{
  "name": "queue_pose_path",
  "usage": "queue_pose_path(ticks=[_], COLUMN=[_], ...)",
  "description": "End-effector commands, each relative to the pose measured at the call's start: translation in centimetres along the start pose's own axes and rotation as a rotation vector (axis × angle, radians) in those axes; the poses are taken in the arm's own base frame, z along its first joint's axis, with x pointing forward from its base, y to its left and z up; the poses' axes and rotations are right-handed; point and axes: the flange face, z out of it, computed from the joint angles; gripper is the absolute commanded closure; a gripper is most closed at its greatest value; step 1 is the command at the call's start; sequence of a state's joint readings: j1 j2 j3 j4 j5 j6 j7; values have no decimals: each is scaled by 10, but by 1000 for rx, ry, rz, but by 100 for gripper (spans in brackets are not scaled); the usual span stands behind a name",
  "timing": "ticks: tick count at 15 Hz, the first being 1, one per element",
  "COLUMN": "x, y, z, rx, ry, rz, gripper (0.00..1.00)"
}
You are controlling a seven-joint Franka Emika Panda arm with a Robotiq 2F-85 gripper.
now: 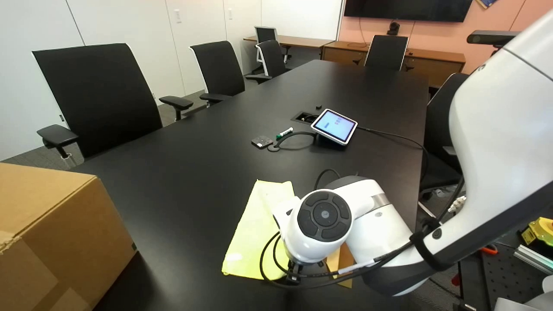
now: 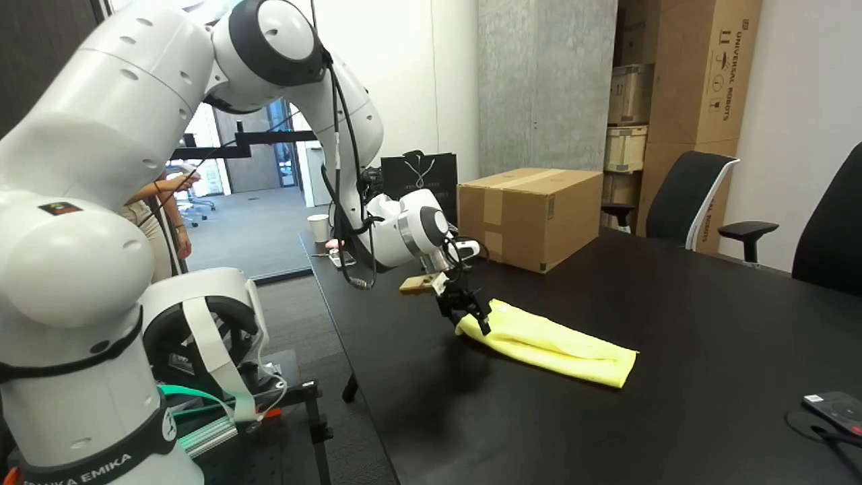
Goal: Fold the yellow towel in half
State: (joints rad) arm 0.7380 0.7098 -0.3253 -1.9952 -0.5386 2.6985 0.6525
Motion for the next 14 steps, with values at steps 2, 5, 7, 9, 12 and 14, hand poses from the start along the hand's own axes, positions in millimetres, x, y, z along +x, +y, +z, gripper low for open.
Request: queue_pose_path(ticks=[2,5,7,9,12,14], x=[8,5,3,1,0,-1], y=[3,2,-2,-8,-18,-24], z=[-2,-7,-12,-14,-22,-25], rx=[-28,-27,-28,-28,-33,-37], ry=[23,20,15,12,23,31], rz=[13,9,3,-5,-22,-35], gripper=[0,0,0,0,0,0])
